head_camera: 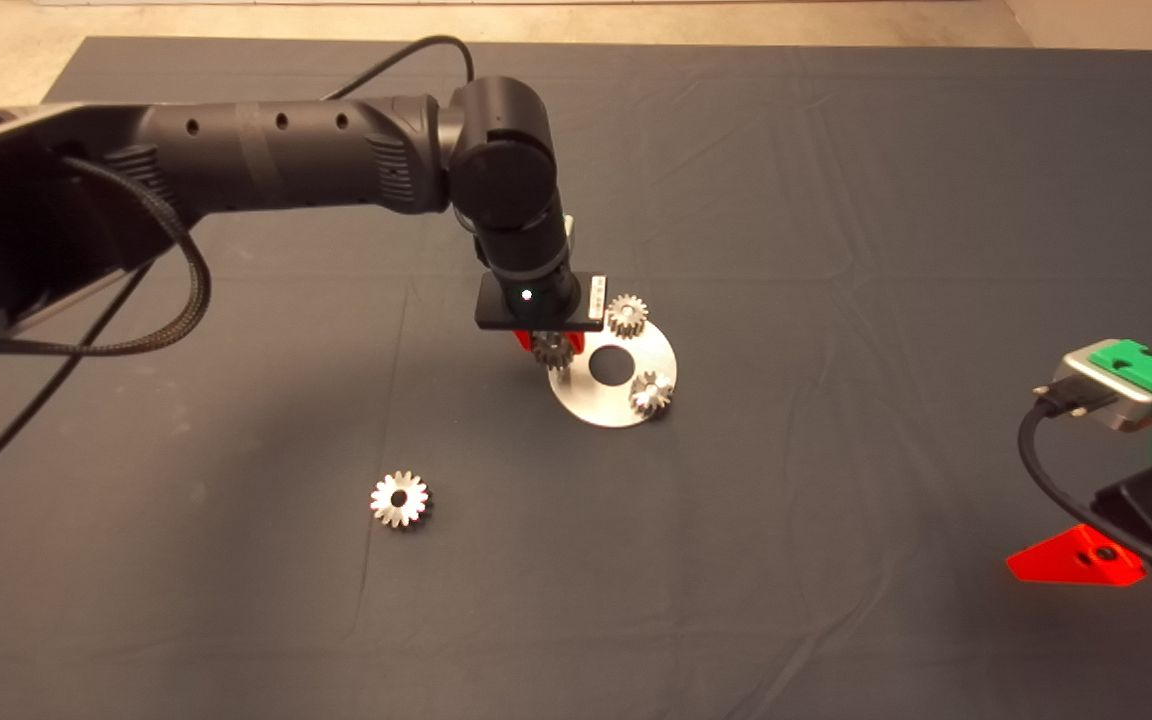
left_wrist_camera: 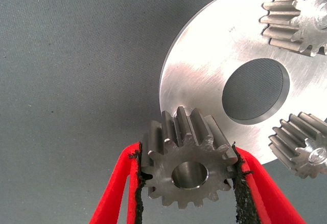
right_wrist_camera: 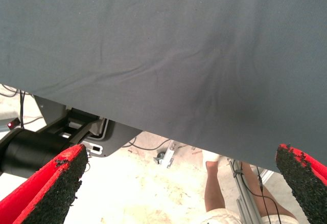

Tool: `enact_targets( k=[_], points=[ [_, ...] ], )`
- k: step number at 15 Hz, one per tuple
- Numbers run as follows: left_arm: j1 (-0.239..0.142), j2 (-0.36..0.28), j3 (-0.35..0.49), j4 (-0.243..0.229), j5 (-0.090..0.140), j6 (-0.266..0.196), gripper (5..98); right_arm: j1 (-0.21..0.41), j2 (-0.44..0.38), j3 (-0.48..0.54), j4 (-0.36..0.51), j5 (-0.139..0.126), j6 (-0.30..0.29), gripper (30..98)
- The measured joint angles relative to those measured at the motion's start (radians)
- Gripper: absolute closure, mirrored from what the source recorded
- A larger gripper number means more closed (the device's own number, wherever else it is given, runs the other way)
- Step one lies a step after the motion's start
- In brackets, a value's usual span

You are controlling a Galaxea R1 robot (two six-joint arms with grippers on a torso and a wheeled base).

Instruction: Remove an incorrectly installed larger gear and replace it with the correct smaller gear

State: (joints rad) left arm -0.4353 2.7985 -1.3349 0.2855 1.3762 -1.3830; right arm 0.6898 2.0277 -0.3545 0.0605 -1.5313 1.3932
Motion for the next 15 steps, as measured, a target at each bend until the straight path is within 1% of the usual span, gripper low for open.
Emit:
enact_targets(
  k=[4,7,11,12,13,14,15],
  points=[
    [0.000,0.000,0.000,0.000,0.000,0.000,69.9,0.000,0.000,0.000,0.000,0.000,0.000,30.8],
    [0.000,0.002,0.014,0.003,0.000,-0.017,69.9,0.000,0.000,0.000,0.000,0.000,0.000,30.8],
    [0.000,0.002,0.014,0.004,0.000,-0.018,69.9,0.000,0.000,0.000,0.000,0.000,0.000,30.8],
    [0.005,0.002,0.014,0.012,0.000,-0.018,69.9,0.000,0.000,0.000,0.000,0.000,0.000,30.8],
    [0.017,0.002,0.014,0.024,0.000,-0.018,69.7,0.000,0.000,0.000,0.000,0.000,0.000,30.8],
    [0.029,0.002,0.015,0.026,0.001,-0.018,69.9,0.000,0.000,0.000,0.000,0.000,0.000,30.8],
    [0.028,0.002,0.016,0.026,0.000,-0.018,69.9,0.000,0.000,0.000,0.000,0.000,0.000,30.8]
  ],
)
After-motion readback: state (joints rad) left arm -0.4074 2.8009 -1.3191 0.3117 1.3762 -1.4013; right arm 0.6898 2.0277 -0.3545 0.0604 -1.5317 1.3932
